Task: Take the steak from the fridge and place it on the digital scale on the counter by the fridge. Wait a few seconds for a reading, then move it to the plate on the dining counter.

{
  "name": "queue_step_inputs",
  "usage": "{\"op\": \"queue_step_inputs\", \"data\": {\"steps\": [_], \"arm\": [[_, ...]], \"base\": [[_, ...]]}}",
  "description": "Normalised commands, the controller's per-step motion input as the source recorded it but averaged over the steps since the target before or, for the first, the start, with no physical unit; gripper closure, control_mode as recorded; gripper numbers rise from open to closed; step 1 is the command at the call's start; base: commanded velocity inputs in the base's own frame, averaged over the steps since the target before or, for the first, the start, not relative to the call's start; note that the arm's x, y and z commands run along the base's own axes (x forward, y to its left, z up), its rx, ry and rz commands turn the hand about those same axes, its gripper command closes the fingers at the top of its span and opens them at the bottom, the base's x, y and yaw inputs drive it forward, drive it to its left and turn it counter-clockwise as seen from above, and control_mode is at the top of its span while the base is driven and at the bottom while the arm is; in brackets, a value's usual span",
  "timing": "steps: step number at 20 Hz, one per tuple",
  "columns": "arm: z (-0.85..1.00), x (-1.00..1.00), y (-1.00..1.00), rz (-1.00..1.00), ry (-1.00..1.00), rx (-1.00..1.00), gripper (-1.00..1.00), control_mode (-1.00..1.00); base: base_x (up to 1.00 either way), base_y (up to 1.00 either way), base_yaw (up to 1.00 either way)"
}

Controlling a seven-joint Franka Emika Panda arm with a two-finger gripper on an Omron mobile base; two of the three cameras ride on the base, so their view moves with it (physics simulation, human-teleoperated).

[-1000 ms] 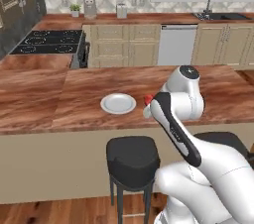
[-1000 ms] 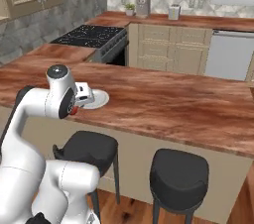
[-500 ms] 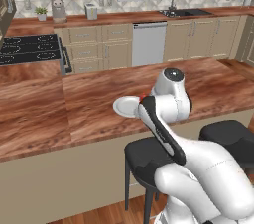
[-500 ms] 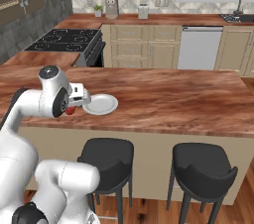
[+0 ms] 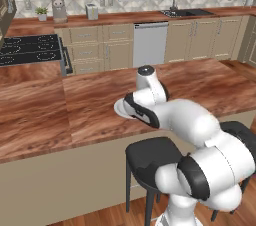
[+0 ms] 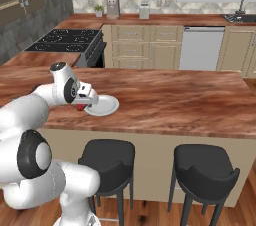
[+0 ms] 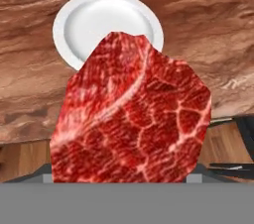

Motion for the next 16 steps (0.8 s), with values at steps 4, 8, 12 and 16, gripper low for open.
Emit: {"op": "queue_step_inputs", "data": {"steps": [4, 8, 12, 16], "arm": [[-0.46, 1.00, -0.05, -0.16, 0.10, 0.01, 1.00, -1.00], [-0.68, 0.85, -0.28, -0.02, 0.00, 0.02, 1.00, -1.00], [-0.74, 0.66, -0.21, 0.00, -0.01, 0.07, 1.00, -1.00], [-0.46, 0.44, -0.01, 0.02, -0.05, 0.14, 1.00, -1.00]], "base": [[0.00, 0.00, 0.00], [0.00, 0.00, 0.00], [0.00, 0.00, 0.00], [0.00, 0.00, 0.00]]}}
